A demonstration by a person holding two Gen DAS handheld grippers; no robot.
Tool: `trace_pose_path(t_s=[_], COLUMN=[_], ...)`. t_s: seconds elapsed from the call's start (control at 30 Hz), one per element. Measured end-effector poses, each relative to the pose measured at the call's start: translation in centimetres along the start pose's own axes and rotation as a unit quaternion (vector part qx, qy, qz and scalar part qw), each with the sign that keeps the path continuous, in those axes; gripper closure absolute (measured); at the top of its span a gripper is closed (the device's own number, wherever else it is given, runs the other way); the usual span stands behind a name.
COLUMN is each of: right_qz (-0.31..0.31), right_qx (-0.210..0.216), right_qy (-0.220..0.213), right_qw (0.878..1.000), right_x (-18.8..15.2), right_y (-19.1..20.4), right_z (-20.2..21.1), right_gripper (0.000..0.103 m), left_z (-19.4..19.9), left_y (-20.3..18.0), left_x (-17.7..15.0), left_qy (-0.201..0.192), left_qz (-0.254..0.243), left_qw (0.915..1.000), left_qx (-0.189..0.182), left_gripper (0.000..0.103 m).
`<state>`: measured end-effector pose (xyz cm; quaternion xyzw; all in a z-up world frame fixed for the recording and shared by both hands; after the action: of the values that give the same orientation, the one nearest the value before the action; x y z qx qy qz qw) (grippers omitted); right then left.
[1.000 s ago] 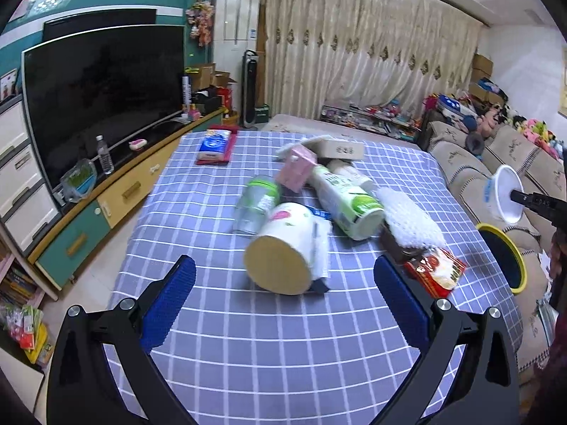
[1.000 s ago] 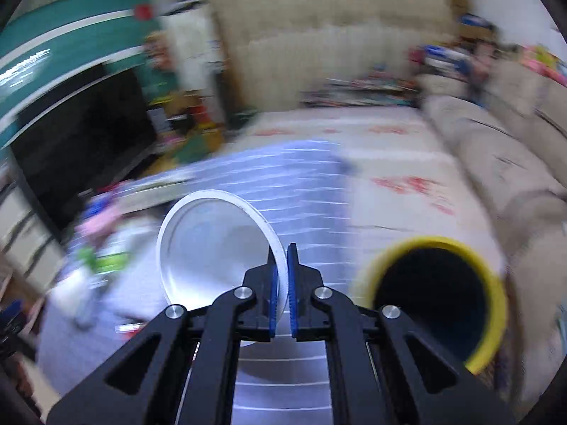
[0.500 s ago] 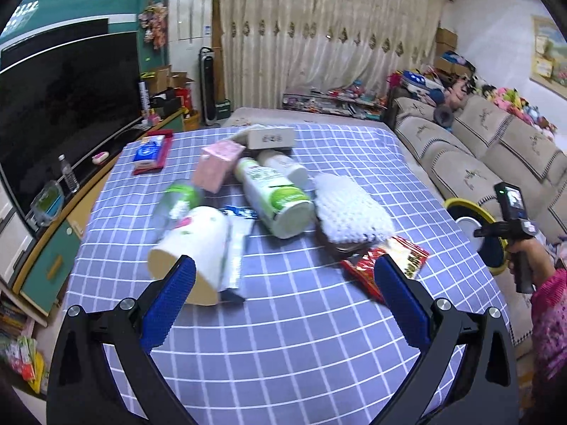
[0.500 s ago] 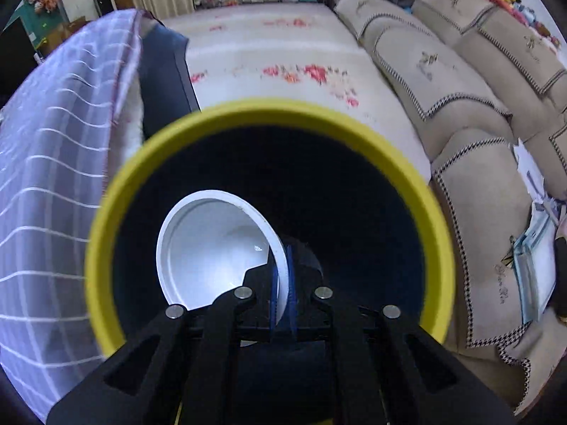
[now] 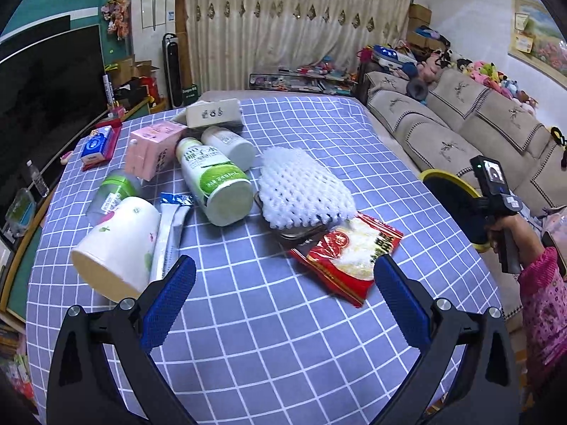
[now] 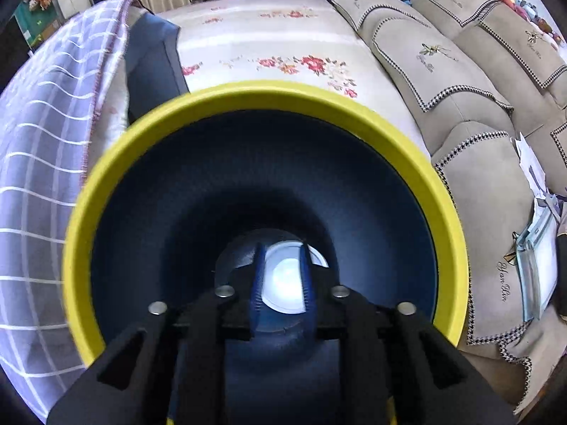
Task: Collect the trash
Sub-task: 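Carry the white cup into the yellow-rimmed bin and open the right gripper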
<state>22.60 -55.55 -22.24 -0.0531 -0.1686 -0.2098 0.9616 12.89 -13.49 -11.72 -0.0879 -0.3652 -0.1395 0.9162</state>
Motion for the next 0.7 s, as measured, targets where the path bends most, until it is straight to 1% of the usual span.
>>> trace_pose_path(t_s=[0.1, 0.23, 0.33, 0.37, 0.47, 0.7], right_qz=[0.003, 0.008, 0.01, 0.012, 0.017, 0.03], right_qx=[0.01, 0.016, 0.025, 0.027, 0.029, 0.032], right_qy=[-0.017, -0.032, -0.039, -0.041, -0.047, -0.051], right_qw=[1.0, 0.999, 0.999, 0.999, 0.998, 0.998], right_x=[-0.4, -0.9, -1.2, -1.3, -1.2, -1.3], right_y=[0.5, 0.8, 1.2, 1.4, 2.0, 3.3], right_z=[1.3, 2.6, 3.4, 3.7, 4.3, 4.9], right_gripper=[0.077, 0.076, 0.076, 0.076, 0.076, 0.074], left_z=[0.6, 1.9, 2.4, 2.4, 1.8, -1.1], left_y=[2.1, 6.4, 9.2, 9.7, 11.1, 11.9], left_x=[0.3, 0.5, 0.3, 0.2, -0.1, -1.3], left_qy=[-0.005, -0.015, -0.017, -0.017, -0.011, 0.021], left_qz=[0.017, 0.049, 0.061, 0.062, 0.057, 0.064], left_qw=[0.9997, 0.9966, 0.9925, 0.9919, 0.9908, 0.992], left_qx=[0.018, 0.065, 0.105, 0.11, 0.123, 0.107], left_gripper=[0.004, 0.004, 0.004, 0.004, 0.004, 0.004])
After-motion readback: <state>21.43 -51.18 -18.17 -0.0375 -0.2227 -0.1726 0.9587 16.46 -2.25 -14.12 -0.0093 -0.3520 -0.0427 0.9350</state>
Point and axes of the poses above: each gripper's, at about its wrist camera, not at the fingertips, and z roughly against the way its jaws point, y to its left, x to its top, the point moved 5 cm from there along -z, roughly the way its jaws point, and after that the axes turned 2 degrees about y, right-handed, at the moved point
